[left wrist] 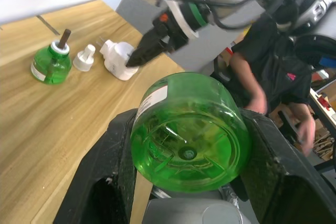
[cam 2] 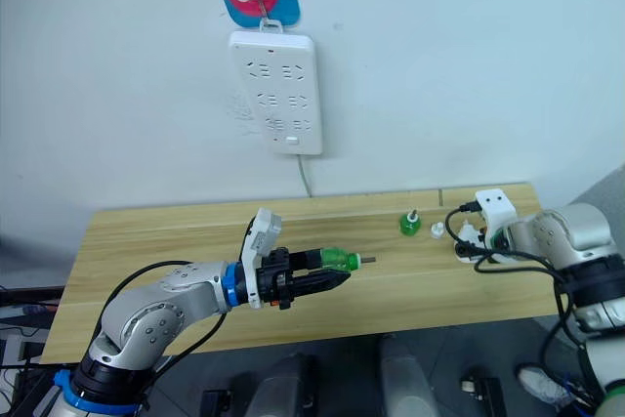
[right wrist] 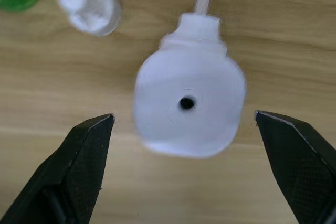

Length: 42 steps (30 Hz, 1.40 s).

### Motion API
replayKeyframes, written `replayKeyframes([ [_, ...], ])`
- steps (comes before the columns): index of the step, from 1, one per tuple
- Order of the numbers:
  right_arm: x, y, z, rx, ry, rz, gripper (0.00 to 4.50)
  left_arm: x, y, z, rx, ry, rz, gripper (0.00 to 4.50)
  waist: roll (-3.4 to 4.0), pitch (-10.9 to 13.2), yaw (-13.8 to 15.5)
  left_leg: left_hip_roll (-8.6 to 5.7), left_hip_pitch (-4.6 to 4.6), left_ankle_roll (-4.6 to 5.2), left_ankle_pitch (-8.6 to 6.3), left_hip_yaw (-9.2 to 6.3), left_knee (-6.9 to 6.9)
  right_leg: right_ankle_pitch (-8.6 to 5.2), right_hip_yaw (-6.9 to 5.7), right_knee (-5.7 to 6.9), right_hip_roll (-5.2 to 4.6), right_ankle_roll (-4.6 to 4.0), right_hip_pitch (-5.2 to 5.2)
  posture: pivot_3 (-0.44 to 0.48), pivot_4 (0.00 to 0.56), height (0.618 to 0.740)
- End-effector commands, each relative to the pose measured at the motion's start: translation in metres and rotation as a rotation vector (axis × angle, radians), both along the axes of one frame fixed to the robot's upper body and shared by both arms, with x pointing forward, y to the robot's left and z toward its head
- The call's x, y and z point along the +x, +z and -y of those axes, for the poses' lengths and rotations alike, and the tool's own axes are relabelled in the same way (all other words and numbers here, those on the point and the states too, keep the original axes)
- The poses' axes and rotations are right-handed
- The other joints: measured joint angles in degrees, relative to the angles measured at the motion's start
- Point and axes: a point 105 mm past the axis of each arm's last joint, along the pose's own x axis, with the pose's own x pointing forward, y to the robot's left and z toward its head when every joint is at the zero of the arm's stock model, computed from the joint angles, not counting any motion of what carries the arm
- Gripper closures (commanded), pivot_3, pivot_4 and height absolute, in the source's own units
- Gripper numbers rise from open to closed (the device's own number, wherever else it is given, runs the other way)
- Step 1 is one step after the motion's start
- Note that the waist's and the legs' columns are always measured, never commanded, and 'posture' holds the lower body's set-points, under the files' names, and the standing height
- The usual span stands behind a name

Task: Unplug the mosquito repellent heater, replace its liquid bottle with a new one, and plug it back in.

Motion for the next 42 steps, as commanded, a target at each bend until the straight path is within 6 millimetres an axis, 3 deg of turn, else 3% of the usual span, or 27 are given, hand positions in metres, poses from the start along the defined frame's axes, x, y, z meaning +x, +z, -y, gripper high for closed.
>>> replayKeyframes([
  [1, 0.007, 0.000, 0.009, -0.015, -0.023, 0.003, 0.00, -0.008, 0.009, 0.003, -0.024, -0.026, 0.051, 2.21, 0.04, 0.09, 0.01, 0.00, -0.01, 0.01, -0.01, -0.04, 0.00, 0.00, -0.05, 0.00, -0.02, 0.00, 0.00, -0.117, 0.338, 0.730],
  [9, 0.012, -0.011, 0.008, 0.036, -0.043, -0.029, 0.00, -0.009, 0.010, 0.002, -0.026, -0.016, 0.054, 2.21, -0.01, 0.38, 0.03, -0.05, -0.03, 0.01, -0.01, -0.08, 0.00, 0.00, -0.08, 0.01, -0.06, 0.00, 0.01, -0.097, 0.335, 0.730],
  [14, 0.012, -0.013, 0.006, 0.047, -0.024, -0.029, 1.57, -0.008, 0.012, 0.003, -0.028, -0.014, 0.057, 2.21, -0.02, 0.44, 0.03, -0.05, -0.03, 0.01, -0.01, -0.09, -0.01, 0.00, -0.09, 0.01, -0.07, 0.01, 0.01, -0.097, 0.335, 0.730],
  [27, 0.000, -0.002, 0.008, 0.049, 0.004, -0.013, 1.56, -0.007, 0.011, 0.006, -0.027, -0.016, 0.060, 2.21, -0.02, 0.59, 0.02, -0.05, -0.05, 0.00, -0.01, -0.11, 0.00, 0.00, -0.11, 0.00, -0.10, 0.02, 0.01, -0.112, 0.312, 0.730],
  [34, -0.009, -0.010, 0.020, -0.020, -0.016, -0.021, 1.56, -0.009, 0.009, 0.007, -0.019, -0.029, 0.060, 2.21, -0.02, 0.59, 0.02, -0.05, -0.08, 0.00, -0.01, -0.15, -0.01, 0.00, -0.15, -0.03, -0.10, 0.02, 0.01, -0.115, 0.310, 0.730],
  [38, -0.009, -0.009, 0.019, -0.043, 0.034, -0.009, 0.11, -0.010, 0.008, 0.006, -0.016, -0.031, 0.056, 2.21, -0.04, 0.61, -0.10, -0.07, -0.09, -0.01, -0.01, -0.10, -0.01, 0.00, -0.12, -0.04, -0.12, 0.03, 0.00, -0.120, 0.316, 0.730],
  [42, -0.009, -0.007, 0.014, -0.045, 0.097, 0.002, 0.00, -0.010, 0.005, 0.005, -0.013, -0.032, 0.051, 2.21, -0.04, 0.61, -0.12, -0.06, -0.08, -0.01, -0.01, -0.14, -0.01, 0.00, -0.16, -0.04, -0.11, 0.04, 0.00, -0.123, 0.317, 0.730],
])
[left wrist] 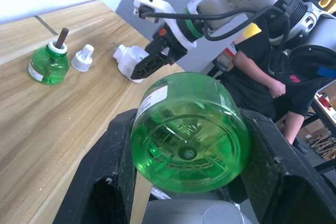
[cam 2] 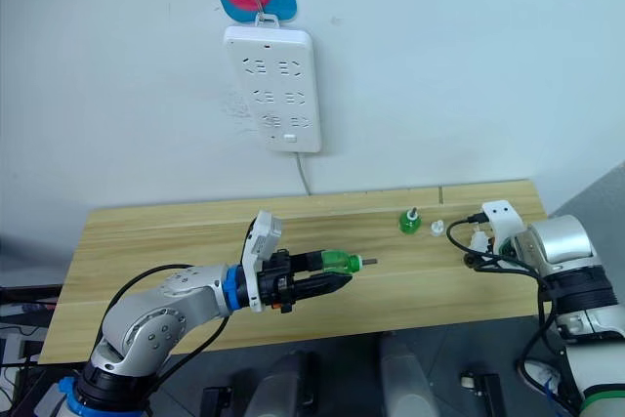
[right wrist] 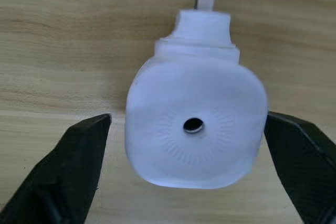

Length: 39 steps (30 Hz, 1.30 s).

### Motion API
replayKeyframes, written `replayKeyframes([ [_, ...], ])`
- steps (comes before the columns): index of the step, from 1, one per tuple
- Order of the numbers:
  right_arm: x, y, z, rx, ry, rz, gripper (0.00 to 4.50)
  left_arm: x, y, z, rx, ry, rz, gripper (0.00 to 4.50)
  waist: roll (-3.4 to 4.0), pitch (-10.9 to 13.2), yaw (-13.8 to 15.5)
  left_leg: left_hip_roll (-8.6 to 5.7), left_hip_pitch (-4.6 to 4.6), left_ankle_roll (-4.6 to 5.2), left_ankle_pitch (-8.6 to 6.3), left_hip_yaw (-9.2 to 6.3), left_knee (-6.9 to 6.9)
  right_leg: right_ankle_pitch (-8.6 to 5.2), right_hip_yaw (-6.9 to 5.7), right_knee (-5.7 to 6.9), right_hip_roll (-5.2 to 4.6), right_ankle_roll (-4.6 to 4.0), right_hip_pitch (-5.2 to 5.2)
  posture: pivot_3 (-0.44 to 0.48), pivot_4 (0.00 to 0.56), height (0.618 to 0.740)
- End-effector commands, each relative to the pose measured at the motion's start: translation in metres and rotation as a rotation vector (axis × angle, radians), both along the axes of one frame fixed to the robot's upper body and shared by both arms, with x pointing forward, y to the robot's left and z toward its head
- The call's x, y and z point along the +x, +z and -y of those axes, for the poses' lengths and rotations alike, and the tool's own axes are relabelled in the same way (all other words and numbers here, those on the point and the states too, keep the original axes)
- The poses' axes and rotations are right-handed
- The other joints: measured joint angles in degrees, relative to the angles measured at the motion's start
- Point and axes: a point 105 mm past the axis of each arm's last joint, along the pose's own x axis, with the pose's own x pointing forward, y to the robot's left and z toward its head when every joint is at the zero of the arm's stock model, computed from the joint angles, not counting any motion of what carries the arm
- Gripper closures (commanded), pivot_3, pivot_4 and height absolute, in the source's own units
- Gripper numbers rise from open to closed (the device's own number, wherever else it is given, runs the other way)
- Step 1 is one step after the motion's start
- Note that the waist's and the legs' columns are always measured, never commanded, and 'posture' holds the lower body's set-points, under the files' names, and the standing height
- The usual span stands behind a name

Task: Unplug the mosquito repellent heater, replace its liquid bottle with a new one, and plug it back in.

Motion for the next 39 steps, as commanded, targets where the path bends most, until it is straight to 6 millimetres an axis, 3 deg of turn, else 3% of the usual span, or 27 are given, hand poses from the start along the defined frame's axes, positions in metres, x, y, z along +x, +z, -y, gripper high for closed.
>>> replayKeyframes([
  [1, 0.001, 0.008, -0.002, -0.006, 0.051, 0.030, 0.00, -0.007, 0.005, 0.003, -0.012, -0.034, 0.029, 2.21, -0.01, 0.00, 0.00, 0.00, 0.00, 0.00, 0.00, 0.00, 0.00, 0.00, 0.00, 0.00, 0.00, 0.00, 0.00, -0.124, 0.318, 0.730],
  [23, 0.012, 0.002, 0.006, -0.004, 0.037, 0.043, 0.00, -0.009, 0.005, 0.004, -0.010, -0.038, 0.022, 2.21, 0.00, 0.23, 0.07, 0.00, -0.01, 0.00, 0.00, -0.02, -0.02, 0.00, 0.00, -0.04, -0.01, 0.00, 0.00, -0.116, 0.323, 0.730],
  [26, 0.013, 0.002, 0.005, -0.003, 0.038, 0.049, 0.53, -0.009, 0.005, 0.004, -0.010, -0.038, 0.021, 2.21, -0.01, 0.27, 0.07, -0.01, -0.03, 0.00, 0.00, -0.01, -0.02, 0.00, 0.01, -0.05, -0.01, 0.00, 0.00, -0.116, 0.322, 0.730],
  [29, 0.012, 0.002, 0.005, 0.000, 0.035, 0.039, 1.50, -0.008, 0.005, 0.005, -0.009, -0.040, 0.020, 2.21, -0.01, 0.28, 0.07, -0.01, -0.03, 0.00, -0.01, -0.01, -0.02, 0.00, 0.00, -0.06, -0.03, 0.00, 0.00, -0.116, 0.322, 0.730],
  [32, 0.011, 0.005, 0.005, 0.006, 0.032, 0.039, 1.49, -0.008, 0.004, 0.005, -0.010, -0.042, 0.019, 2.21, -0.01, 0.28, 0.06, -0.01, -0.03, -0.01, 0.00, -0.02, -0.02, 0.00, 0.00, -0.06, -0.02, 0.00, 0.00, -0.129, 0.320, 0.730],
  [36, 0.007, 0.018, 0.002, 0.038, 0.024, 0.056, 1.49, -0.007, 0.004, 0.005, -0.013, -0.047, 0.020, 2.21, 0.01, 0.29, 0.05, -0.01, -0.03, -0.01, 0.00, -0.01, -0.02, 0.00, 0.00, -0.07, -0.02, 0.00, 0.00, -0.136, 0.316, 0.730],
  [37, 0.004, 0.045, -0.011, 0.147, 0.065, 0.131, 1.49, -0.004, 0.007, 0.002, -0.023, -0.054, 0.018, 2.21, 0.01, 0.29, 0.01, -0.01, -0.06, -0.01, 0.00, -0.01, -0.02, 0.00, 0.01, -0.07, -0.03, 0.00, -0.02, -0.157, 0.284, 0.730],
  [39, -0.015, 0.090, -0.024, 0.266, 0.168, 0.259, 1.49, 0.001, 0.016, -0.003, -0.052, -0.070, 0.009, 2.21, 0.28, 0.26, 0.42, -0.01, -0.07, -0.01, 0.00, -0.04, -0.02, 0.00, -0.02, -0.07, -0.03, 0.00, -0.02, -0.162, 0.277, 0.730],
])
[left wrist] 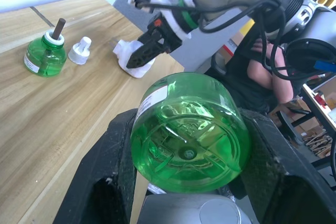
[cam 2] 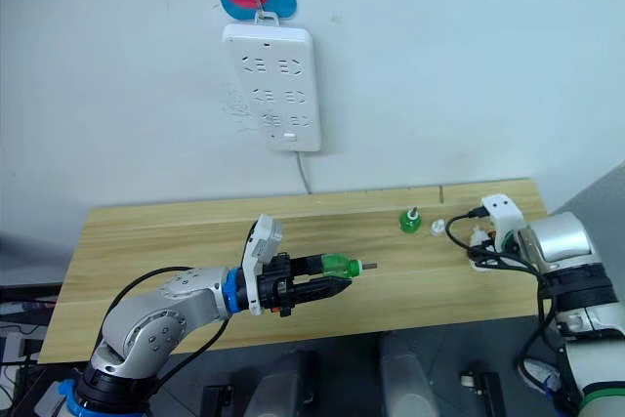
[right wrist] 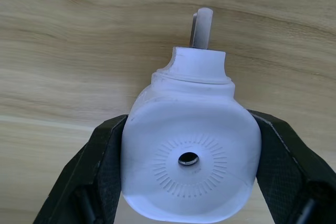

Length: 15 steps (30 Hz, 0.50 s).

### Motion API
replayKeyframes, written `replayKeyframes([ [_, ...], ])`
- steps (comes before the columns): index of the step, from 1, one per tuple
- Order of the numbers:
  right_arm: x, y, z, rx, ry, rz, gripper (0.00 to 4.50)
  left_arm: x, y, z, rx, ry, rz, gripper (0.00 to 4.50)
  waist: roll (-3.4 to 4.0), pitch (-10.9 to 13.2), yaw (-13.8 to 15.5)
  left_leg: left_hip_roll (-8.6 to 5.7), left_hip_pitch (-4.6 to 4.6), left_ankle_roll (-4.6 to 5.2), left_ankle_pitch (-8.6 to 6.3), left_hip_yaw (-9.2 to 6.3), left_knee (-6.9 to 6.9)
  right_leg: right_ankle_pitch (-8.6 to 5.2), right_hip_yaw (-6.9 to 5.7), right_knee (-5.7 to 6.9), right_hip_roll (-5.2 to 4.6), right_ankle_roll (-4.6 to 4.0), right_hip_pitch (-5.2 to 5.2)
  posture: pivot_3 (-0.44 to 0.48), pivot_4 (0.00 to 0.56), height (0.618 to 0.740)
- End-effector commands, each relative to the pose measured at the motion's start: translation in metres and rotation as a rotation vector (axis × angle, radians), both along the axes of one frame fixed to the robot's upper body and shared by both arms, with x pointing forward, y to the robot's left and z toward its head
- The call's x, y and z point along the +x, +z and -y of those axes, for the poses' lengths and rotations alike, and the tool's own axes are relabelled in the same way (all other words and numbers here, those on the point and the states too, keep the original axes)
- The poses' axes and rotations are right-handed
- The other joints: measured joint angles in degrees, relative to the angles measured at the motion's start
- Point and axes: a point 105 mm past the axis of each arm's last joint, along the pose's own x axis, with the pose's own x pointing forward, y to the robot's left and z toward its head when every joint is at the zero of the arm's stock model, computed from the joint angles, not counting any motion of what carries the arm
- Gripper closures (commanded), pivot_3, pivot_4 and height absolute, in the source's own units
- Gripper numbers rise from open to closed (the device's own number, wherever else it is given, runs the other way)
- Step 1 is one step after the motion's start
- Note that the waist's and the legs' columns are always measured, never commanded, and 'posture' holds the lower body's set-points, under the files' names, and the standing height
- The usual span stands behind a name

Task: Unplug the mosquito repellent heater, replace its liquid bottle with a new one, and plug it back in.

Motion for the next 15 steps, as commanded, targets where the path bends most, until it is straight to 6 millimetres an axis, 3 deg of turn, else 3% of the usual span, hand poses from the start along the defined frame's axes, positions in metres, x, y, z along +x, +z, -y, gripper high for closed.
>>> replayKeyframes([
  [1, -0.030, 0.093, -0.026, 0.268, 0.160, 0.268, 1.49, 0.005, 0.022, -0.006, -0.064, -0.064, 0.016, 2.21, 0.29, -0.03, 0.35, -0.04, -0.39, -0.03, 0.02, -0.15, 0.04, -0.01, -0.15, 0.10, -0.01, 0.02, -0.31, -0.170, 0.268, 0.730],
  [6, -0.066, 0.142, -0.059, 0.500, 0.355, 0.540, 1.49, 0.018, 0.048, -0.020, -0.111, -0.098, -0.003, 2.21, -0.20, -0.41, 0.18, 0.02, -0.53, -0.06, 0.03, -0.24, 0.06, 0.01, -0.30, 0.13, -0.01, 0.04, -0.45, -0.194, 0.234, 0.730],
  [10, -0.090, 0.162, -0.089, 0.637, 0.541, 0.589, 1.49, 0.027, 0.076, -0.028, -0.163, -0.140, -0.009, 2.21, -0.20, -0.44, -0.09, -0.06, -0.50, -0.06, 0.04, -0.02, 0.09, 0.03, -0.23, 0.16, -0.04, 0.06, -0.46, -0.197, 0.209, 0.730],
  [15, -0.102, 0.178, -0.126, 0.790, 0.709, 0.653, 1.49, 0.023, 0.108, -0.031, -0.205, -0.228, -0.018, 2.21, -0.13, -0.86, -0.35, -0.03, -0.47, -0.12, 0.08, 0.05, 0.13, 0.09, -0.22, 0.26, -0.04, 0.13, -0.50, -0.183, 0.185, 0.730],
])
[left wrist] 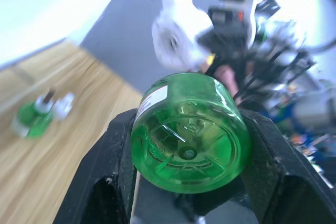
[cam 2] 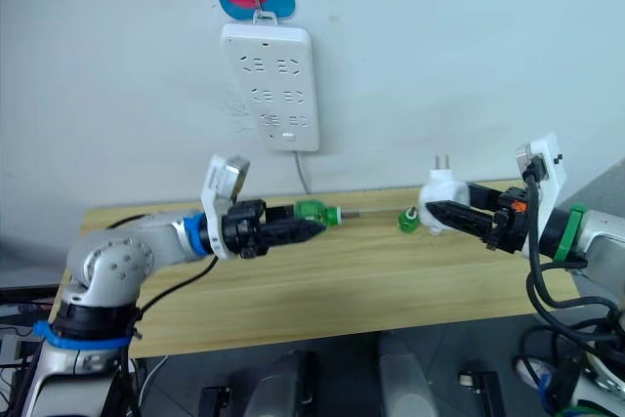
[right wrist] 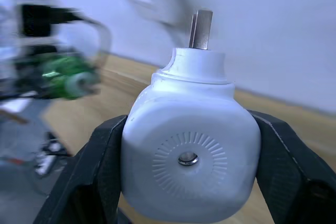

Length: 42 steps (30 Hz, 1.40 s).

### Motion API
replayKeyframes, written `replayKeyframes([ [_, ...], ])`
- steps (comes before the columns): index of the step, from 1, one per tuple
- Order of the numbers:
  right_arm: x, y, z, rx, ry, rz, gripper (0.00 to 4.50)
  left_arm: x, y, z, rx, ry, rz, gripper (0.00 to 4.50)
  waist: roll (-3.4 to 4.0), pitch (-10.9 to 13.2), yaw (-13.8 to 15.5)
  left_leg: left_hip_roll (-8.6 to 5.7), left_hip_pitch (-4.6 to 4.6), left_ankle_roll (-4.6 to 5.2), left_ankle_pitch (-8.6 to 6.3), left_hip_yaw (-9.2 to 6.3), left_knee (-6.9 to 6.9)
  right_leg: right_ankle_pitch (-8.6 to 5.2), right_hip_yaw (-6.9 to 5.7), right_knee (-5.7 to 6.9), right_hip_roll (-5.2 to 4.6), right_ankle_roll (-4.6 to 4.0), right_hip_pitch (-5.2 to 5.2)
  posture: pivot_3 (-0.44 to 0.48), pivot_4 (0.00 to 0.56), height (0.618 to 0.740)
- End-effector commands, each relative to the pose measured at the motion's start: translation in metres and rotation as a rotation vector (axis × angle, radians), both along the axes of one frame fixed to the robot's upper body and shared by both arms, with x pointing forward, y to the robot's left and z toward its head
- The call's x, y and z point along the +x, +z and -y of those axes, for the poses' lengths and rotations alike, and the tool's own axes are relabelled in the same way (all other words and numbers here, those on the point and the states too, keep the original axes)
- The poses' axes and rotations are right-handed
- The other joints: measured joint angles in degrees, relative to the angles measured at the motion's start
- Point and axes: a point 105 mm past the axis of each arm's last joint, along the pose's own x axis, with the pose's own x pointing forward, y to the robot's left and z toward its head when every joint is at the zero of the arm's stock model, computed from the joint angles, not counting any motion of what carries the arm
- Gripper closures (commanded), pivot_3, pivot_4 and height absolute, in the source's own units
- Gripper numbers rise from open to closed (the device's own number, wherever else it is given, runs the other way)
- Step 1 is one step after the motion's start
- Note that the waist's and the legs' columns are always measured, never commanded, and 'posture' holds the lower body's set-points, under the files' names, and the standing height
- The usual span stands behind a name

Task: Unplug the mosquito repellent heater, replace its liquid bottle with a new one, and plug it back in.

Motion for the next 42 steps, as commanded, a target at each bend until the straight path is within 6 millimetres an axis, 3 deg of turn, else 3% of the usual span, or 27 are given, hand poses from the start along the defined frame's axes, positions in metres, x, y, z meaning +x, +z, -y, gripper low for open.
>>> replayKeyframes([
  [1, -0.012, 0.013, -0.017, 0.061, 0.090, 0.077, 1.49, -0.011, 0.021, -0.003, -0.029, -0.080, 0.022, 2.21, 0.08, -0.30, -0.01, 0.00, 0.00, -0.02, 0.01, -0.03, -0.01, 0.00, 0.00, 0.03, 0.00, 0.00, -0.01, -0.179, 0.183, 0.730],
  [16, -0.026, 0.022, -0.046, 0.235, 0.255, 0.016, 1.49, -0.016, 0.034, 0.003, -0.049, -0.125, 0.023, 2.21, 0.14, -1.39, 0.15, -0.10, -0.15, -0.24, 0.15, 0.06, -0.02, 0.01, 0.14, 0.14, -0.20, -0.02, -0.23, -0.147, 0.163, 0.730],
  [30, -0.023, 0.024, -0.047, 0.259, 0.198, -0.022, 1.49, -0.023, 0.033, 0.005, -0.041, -0.171, 0.000, 2.21, 0.09, -2.55, 0.24, -0.08, -0.11, -0.18, 0.13, 0.11, 0.04, 0.01, 0.16, 0.19, -0.14, -0.02, -0.21, -0.149, 0.152, 0.730],
  [42, -0.031, 0.022, -0.054, 0.229, 0.248, -0.025, 1.49, -0.021, 0.028, 0.010, -0.037, -0.165, 0.001, 2.21, 0.09, -3.62, 0.23, -0.08, -0.07, -0.11, 0.10, 0.14, 0.08, 0.01, 0.18, 0.21, -0.11, -0.02, -0.19, -0.153, 0.155, 0.730],
])
